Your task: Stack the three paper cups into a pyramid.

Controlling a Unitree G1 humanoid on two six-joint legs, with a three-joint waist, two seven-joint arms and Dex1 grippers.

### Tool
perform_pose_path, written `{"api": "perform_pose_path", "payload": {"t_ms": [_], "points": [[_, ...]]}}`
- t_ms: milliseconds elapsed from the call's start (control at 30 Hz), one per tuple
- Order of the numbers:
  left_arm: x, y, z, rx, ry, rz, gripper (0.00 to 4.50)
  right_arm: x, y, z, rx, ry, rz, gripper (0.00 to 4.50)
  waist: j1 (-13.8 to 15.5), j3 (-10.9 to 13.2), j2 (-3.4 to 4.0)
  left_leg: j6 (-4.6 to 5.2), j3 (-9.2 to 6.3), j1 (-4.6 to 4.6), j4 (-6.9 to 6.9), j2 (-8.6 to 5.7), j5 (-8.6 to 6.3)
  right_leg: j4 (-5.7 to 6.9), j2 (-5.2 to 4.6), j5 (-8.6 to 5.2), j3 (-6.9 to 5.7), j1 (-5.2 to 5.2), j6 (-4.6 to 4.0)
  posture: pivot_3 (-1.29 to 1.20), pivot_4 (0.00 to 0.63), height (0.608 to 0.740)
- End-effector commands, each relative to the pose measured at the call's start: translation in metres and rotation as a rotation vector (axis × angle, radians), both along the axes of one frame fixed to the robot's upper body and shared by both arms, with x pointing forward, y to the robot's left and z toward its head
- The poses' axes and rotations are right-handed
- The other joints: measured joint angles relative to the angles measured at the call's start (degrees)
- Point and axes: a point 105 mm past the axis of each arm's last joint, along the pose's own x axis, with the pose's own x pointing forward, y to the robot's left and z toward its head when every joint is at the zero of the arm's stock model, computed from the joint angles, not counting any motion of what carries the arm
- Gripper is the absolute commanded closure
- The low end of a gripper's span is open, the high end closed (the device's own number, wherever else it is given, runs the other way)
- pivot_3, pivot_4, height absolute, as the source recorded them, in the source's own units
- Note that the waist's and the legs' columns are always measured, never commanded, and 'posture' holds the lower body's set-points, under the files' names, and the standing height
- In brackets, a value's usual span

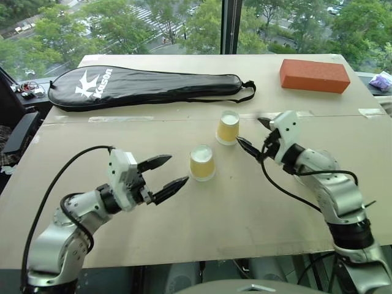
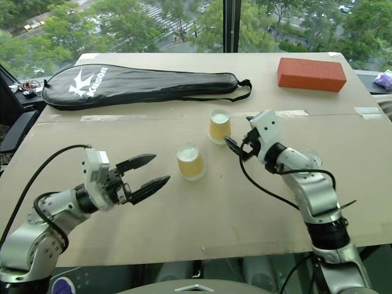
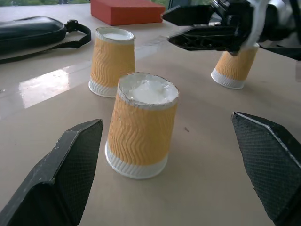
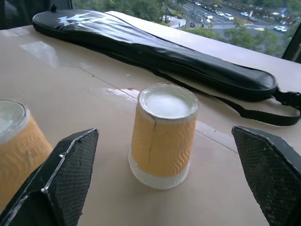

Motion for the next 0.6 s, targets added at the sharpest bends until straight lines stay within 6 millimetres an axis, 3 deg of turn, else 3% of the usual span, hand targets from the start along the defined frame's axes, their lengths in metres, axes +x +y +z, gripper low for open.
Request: {"api": "perform_pose_path", "payload": {"t_ms": [33, 300, 433, 500, 600], "points": [[-0.017, -0.008, 0.016, -0.011, -0.059, -0.032, 0.01, 0.017, 0.008, 0.01, 0.017, -0.022, -0.026, 0.0, 0.0, 0.0, 0.0, 0.0, -0.01, 0.0, 0.02, -0.01, 0.0, 0.0, 0.0, 0.0, -0.01, 0.0, 0.0, 0.0, 0.15, 0.74], [-0.035, -0.004, 0.01, -0.01, -0.033, 0.026, 0.01, 0.048, 0.027, 0.004, 0.017, 0.002, -0.048, 0.0, -0.2, 0.0, 0.04, 0.0, 0.01, 0.03, -0.01, 0.0, 0.0, 0.03, 0.03, 0.01, -0.01, -0.01, -0.02, 0.0, 0.15, 0.74], [-0.037, -0.004, 0.009, 0.007, -0.042, 0.04, 0.0, 0.055, 0.029, 0.004, 0.027, 0.002, -0.047, 1.29, -0.2, 0.0, 0.07, 0.0, -0.01, 0.02, -0.02, 0.01, 0.0, 0.04, 0.04, 0.01, -0.03, -0.02, -0.02, 0.0, 0.15, 0.74], [-0.039, -0.008, 0.009, -0.009, -0.033, 0.029, 0.0, 0.057, 0.028, 0.005, 0.033, -0.002, -0.041, 2.32, -0.2, 0.0, 0.07, -0.01, 0.01, 0.01, -0.02, 0.01, 0.0, 0.02, 0.03, 0.01, -0.01, -0.02, -0.02, 0.0, 0.15, 0.74], [-0.04, -0.01, 0.008, -0.016, -0.025, 0.024, 0.0, 0.057, 0.021, 0.012, 0.047, -0.02, -0.031, 2.38, -0.2, 0.1, 0.09, -0.01, 0.02, 0.0, -0.02, 0.0, 0.0, 0.01, 0.02, 0.01, 0.01, -0.02, -0.02, 0.0, 0.15, 0.74]]}}
